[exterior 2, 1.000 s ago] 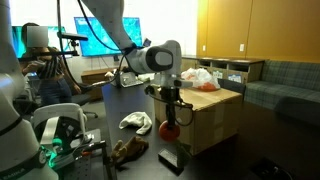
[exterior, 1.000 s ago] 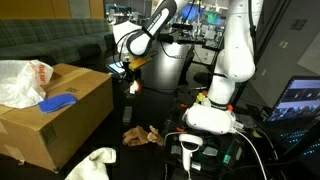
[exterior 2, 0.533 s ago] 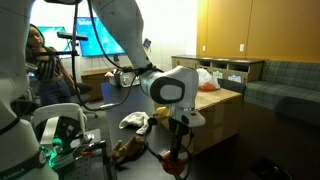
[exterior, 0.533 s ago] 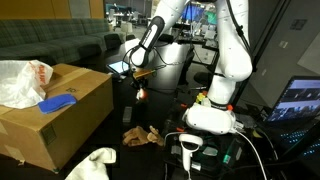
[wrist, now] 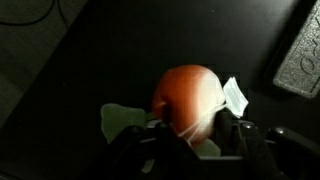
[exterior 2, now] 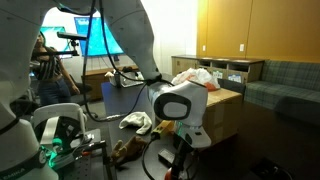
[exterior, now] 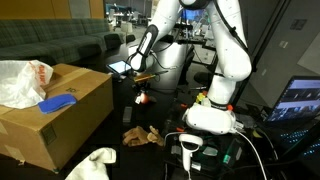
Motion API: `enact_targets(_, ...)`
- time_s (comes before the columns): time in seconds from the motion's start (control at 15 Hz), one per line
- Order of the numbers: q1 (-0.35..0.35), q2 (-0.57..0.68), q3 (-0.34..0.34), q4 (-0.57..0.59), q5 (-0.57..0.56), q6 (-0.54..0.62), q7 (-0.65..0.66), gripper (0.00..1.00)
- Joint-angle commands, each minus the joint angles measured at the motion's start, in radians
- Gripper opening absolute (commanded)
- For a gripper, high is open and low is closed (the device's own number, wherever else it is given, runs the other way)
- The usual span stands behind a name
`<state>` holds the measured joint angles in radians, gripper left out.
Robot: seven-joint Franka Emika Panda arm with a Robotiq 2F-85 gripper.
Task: Remove the orange plush toy from the box and replace it with the gray duster, remove the blue object from the box and replace it with the brown toy and remove the plastic bag from the box and replace it with the white towel
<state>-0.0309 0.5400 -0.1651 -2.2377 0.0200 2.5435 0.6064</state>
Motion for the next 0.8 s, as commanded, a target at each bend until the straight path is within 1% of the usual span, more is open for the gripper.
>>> enact_targets(0.0,0.01,-0.022,0.01,0.012,0.045,0.006,-0.042,0.79)
enact_targets(0.2,0.028,-0.048,0.013,0.008,0.041,-0.002,-0.038,0.99)
enact_targets(0.53,0.055,-0.08,0.069,0.013,0.071,-0.009,-0.05,1.0)
enact_targets(0.73,0.065,-0.063,0.122,0.04,0.139,-0.022,-0.05,0.99)
